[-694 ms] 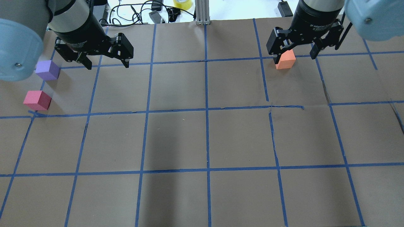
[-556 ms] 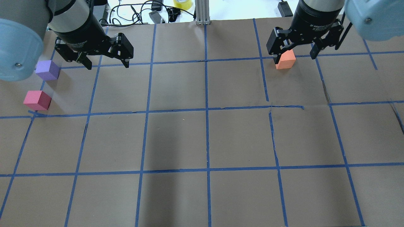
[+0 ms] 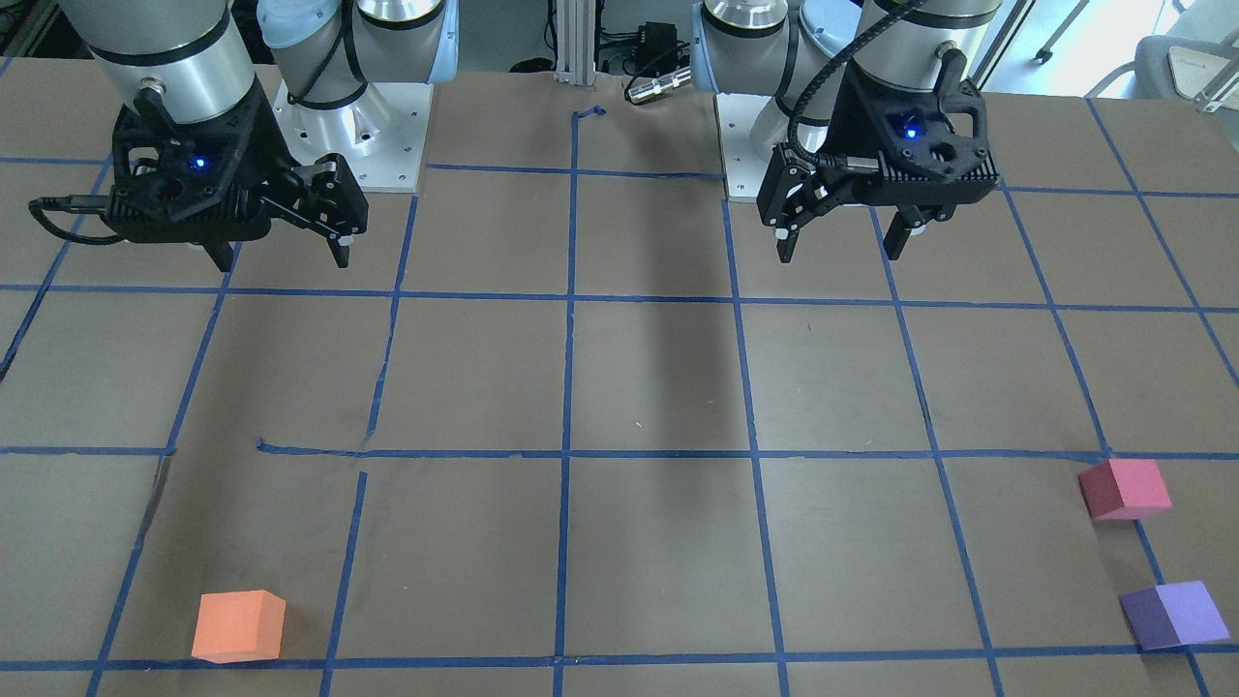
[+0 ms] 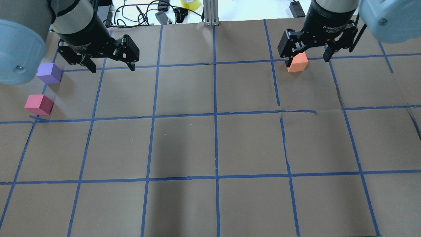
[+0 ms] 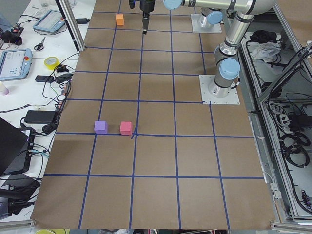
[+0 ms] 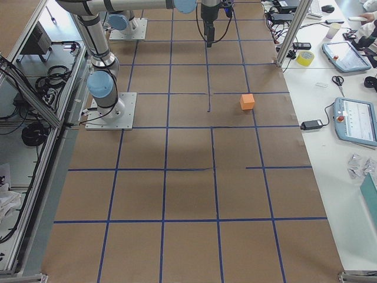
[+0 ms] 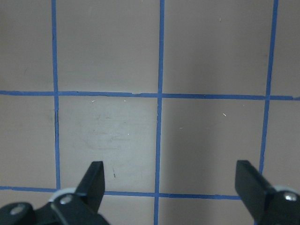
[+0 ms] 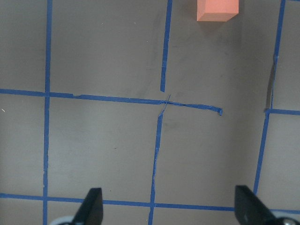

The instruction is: Arrange blocks in a line

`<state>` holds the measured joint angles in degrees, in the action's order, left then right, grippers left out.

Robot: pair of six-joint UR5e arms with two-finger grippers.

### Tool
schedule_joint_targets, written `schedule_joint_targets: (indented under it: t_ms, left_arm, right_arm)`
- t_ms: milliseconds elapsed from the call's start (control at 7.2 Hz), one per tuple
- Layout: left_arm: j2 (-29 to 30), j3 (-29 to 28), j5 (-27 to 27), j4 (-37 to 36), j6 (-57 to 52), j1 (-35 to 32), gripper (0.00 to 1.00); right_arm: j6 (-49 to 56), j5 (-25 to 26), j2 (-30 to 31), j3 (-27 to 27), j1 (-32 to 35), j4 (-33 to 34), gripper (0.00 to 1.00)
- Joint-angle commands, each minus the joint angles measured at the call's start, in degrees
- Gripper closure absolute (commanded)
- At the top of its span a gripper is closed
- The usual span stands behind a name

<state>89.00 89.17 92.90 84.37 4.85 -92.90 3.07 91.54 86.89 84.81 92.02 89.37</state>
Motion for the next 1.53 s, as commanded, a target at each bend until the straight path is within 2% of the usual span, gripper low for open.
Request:
schedule_joint_targets:
  t_ms: [0,972,1250,1389]
  left_arm:
    - [0.03,-0.05,0.00,0.00,0.07,0.00,0.00]
    - [0.03,0.04,0.00,0.00,0.07,0.00,0.00]
    - [0.03,0.04,0.00,0.00,0.07,0.00,0.00]
    - [0.03,-0.04,0.00,0.00,0.07,0.00,0.00]
  right_arm:
    - [0.53,-0.04,0.04,-0.09,0.00,0.01,0.00]
    - [0.18,1.44,-2.23,1.84,-0.96,0.45,0.00]
    - [0.70,1.37,-4.52,2.02,-3.67,8.68,0.00]
    - [5.06,1.19,-6.80,2.02,-5.00,9.76,0.00]
